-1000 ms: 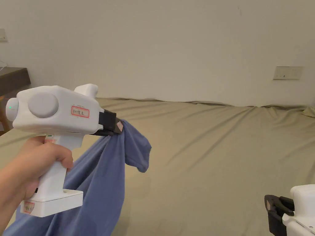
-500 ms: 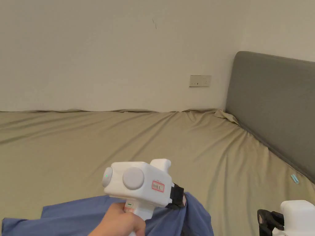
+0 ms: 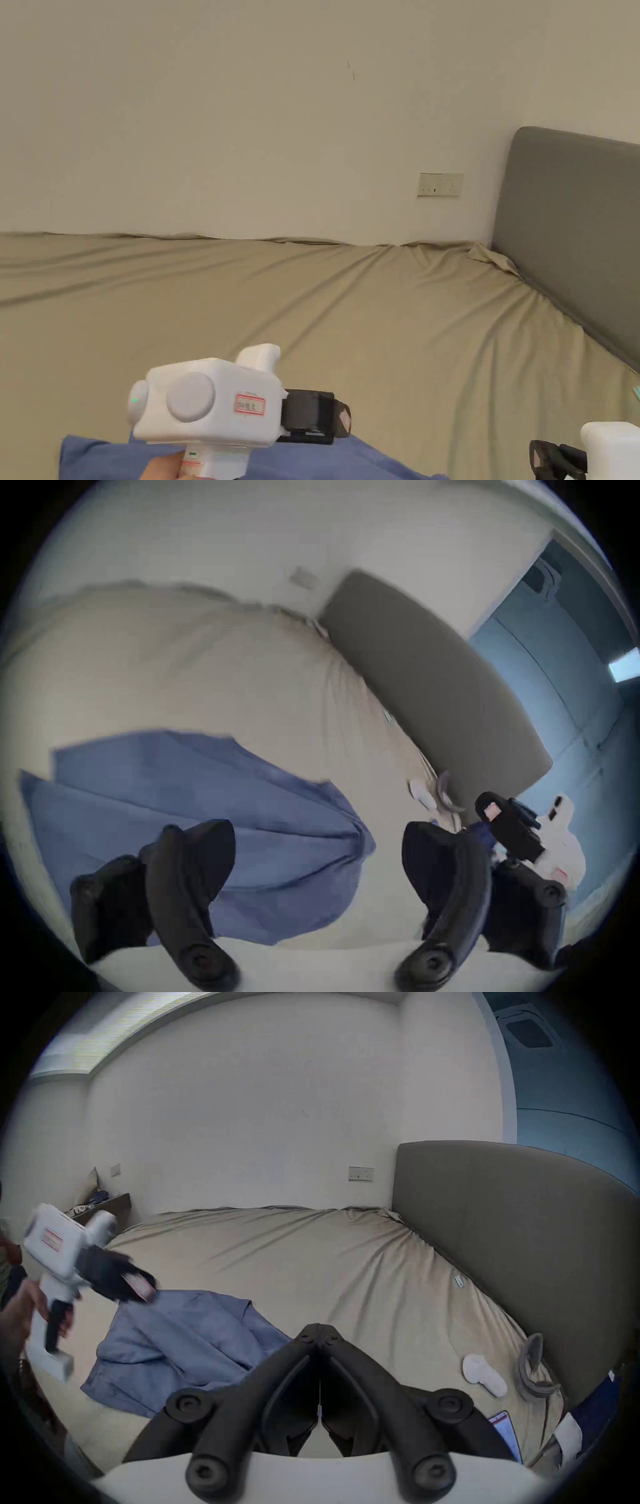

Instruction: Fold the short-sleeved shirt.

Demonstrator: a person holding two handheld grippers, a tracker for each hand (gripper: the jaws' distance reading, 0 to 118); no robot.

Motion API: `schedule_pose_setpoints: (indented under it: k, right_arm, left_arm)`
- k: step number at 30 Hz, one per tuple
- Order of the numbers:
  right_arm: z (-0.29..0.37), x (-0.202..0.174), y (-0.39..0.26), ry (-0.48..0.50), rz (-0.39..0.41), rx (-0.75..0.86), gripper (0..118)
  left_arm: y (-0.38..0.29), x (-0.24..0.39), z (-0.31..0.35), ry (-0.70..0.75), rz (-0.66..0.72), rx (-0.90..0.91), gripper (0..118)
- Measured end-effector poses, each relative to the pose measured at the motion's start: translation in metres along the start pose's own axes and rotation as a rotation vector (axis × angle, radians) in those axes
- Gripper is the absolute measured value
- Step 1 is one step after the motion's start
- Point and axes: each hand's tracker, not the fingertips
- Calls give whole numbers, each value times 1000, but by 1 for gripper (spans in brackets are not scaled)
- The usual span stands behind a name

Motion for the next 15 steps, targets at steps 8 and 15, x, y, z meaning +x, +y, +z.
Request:
schedule_pose_setpoints:
  k: [8, 15]
  right_arm:
    - [-17, -23, 13, 57, 32, 13, 2]
    - [-37, -42, 11, 82, 55, -17, 2]
  left_arm:
    - [-51, -56, 164, 621, -115, 351, 0]
    - [-77, -122, 180, 640, 46, 280, 0]
